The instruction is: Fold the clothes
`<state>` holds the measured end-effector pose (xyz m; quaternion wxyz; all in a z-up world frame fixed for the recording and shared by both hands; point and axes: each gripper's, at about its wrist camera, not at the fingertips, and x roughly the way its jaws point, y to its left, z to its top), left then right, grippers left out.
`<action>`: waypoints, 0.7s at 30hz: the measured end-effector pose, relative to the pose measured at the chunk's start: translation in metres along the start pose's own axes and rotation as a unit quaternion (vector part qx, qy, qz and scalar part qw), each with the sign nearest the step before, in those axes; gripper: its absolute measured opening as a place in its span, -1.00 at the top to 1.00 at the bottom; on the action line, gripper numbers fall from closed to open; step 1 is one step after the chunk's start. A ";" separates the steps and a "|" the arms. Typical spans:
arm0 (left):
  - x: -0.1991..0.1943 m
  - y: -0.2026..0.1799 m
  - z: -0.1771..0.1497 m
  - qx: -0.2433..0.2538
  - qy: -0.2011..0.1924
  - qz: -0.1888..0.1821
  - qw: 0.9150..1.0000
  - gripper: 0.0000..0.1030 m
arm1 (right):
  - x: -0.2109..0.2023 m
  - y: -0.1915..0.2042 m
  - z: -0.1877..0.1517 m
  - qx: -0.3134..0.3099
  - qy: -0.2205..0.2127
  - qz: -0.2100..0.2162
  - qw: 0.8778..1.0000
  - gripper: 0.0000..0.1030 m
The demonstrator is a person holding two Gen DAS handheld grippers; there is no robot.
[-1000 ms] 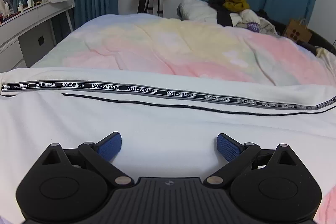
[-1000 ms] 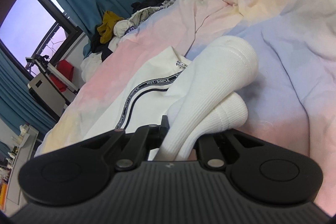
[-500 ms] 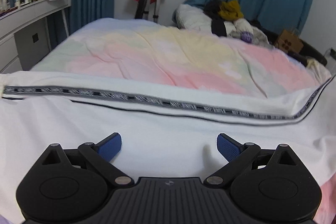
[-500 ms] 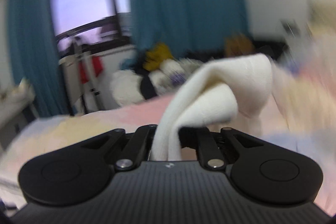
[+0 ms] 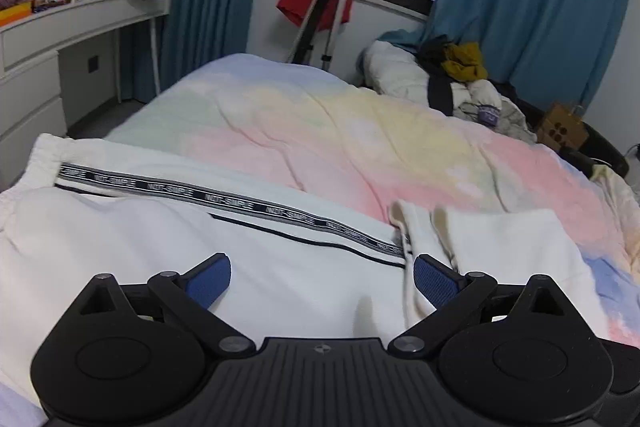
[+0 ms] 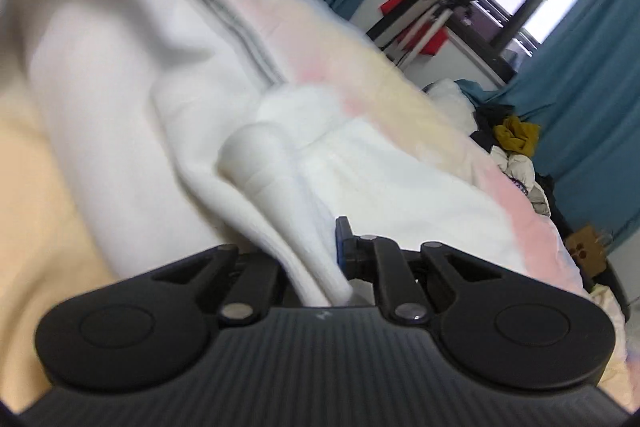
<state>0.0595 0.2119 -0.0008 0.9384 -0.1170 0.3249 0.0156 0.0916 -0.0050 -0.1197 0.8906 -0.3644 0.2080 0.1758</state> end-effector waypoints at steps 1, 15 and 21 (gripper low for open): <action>0.001 -0.001 -0.001 0.000 0.001 -0.007 1.000 -0.93 | -0.001 -0.002 0.002 -0.002 -0.001 -0.001 1.000 0.79; 0.014 -0.021 -0.025 -0.048 0.013 -0.151 0.987 -0.94 | -0.036 -0.014 -0.002 0.069 -0.051 0.004 0.996 0.79; 0.012 -0.025 -0.038 -0.016 -0.007 -0.125 0.992 -0.96 | -0.011 -0.005 -0.009 0.083 -0.022 0.055 0.995 0.79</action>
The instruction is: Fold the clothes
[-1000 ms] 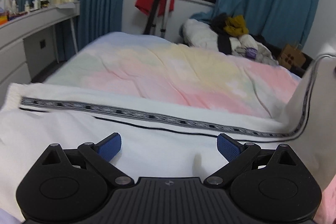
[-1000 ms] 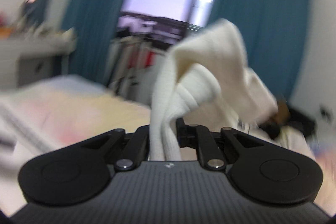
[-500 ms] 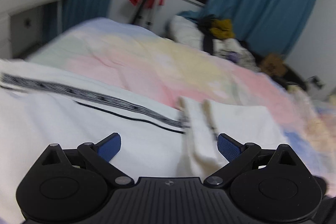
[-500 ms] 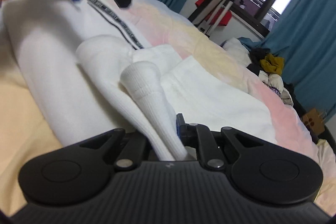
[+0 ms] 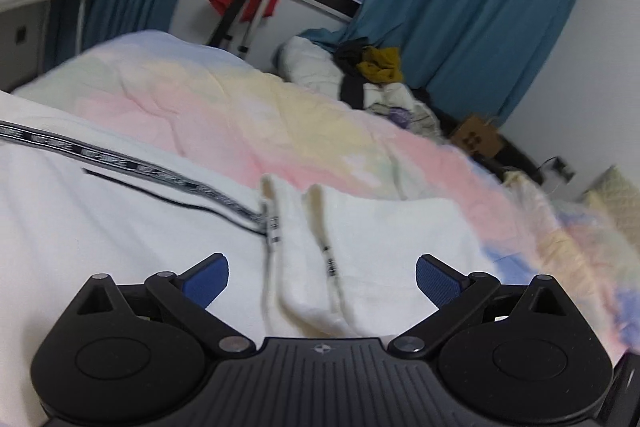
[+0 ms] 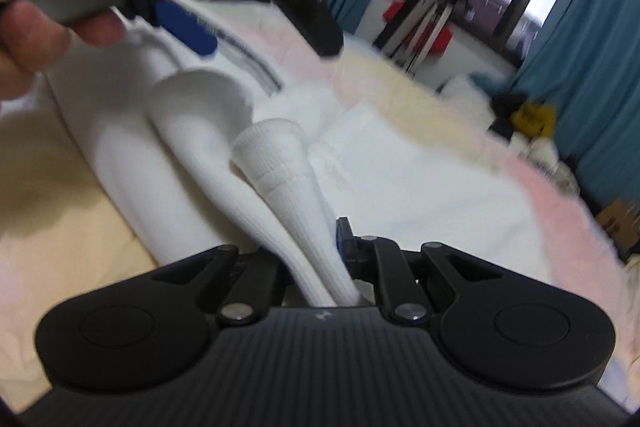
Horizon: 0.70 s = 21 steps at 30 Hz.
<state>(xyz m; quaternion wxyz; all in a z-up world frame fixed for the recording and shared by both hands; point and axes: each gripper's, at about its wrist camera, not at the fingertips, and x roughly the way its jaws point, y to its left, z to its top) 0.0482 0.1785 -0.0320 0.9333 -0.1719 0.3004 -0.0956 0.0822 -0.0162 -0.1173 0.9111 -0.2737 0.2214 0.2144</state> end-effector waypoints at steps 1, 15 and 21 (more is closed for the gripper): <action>-0.001 0.001 -0.002 0.004 0.000 0.013 1.000 -0.96 | 0.003 -0.001 0.000 0.002 0.001 0.002 1.000 0.79; -0.108 0.032 0.019 -0.028 -0.025 0.111 0.993 -0.97 | -0.002 -0.027 -0.003 0.104 -0.013 0.054 0.993 0.62; -0.141 0.081 0.016 -0.135 -0.061 0.140 0.979 -0.99 | -0.015 -0.036 0.003 0.151 -0.036 0.098 0.983 -0.09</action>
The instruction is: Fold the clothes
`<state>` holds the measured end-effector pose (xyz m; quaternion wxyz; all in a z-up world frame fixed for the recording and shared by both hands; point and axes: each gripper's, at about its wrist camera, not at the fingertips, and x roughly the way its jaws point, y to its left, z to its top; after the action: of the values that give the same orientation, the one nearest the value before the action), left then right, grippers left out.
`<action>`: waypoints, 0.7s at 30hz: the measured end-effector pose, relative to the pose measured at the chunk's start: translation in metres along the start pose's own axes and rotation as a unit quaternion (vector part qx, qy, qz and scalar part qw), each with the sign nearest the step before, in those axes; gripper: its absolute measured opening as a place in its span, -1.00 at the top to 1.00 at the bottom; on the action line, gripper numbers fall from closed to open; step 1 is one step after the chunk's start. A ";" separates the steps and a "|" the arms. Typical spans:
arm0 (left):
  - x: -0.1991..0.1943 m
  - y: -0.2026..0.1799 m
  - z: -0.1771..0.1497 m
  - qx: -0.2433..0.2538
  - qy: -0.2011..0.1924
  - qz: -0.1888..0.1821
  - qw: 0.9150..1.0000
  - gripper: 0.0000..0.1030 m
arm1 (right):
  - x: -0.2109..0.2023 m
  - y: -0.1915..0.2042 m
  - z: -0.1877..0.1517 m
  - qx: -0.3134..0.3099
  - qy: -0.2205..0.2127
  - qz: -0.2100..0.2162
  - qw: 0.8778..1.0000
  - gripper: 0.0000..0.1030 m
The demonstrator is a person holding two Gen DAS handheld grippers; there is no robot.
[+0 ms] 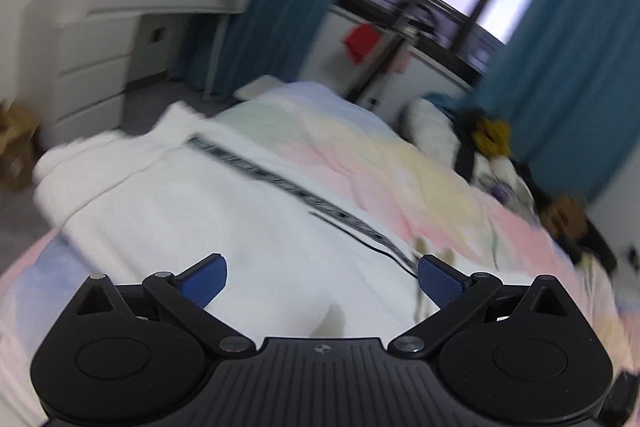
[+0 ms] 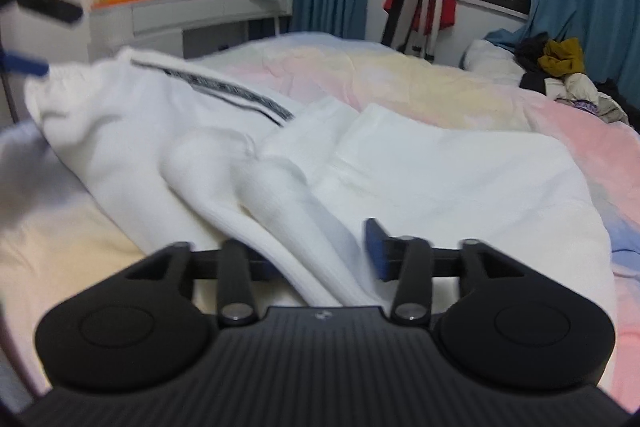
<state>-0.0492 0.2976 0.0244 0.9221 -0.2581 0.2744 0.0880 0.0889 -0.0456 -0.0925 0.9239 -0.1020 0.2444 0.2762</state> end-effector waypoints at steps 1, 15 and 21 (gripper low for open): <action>0.000 0.004 0.001 -0.011 0.000 0.004 1.000 -0.99 | -0.004 0.000 0.002 0.002 -0.006 0.005 1.000 -0.23; 0.002 0.052 -0.002 -0.139 0.000 0.003 0.990 -0.99 | -0.063 -0.017 0.027 0.108 -0.112 0.008 0.988 -0.46; 0.006 0.055 -0.002 -0.147 -0.001 0.007 0.989 -0.99 | -0.038 -0.051 0.014 0.165 -0.058 -0.080 0.981 -0.46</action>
<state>-0.0620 0.3435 -0.0041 0.8738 -0.3886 0.2599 0.1343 0.0948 -0.1008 -0.0587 0.9597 0.0489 0.2240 0.1623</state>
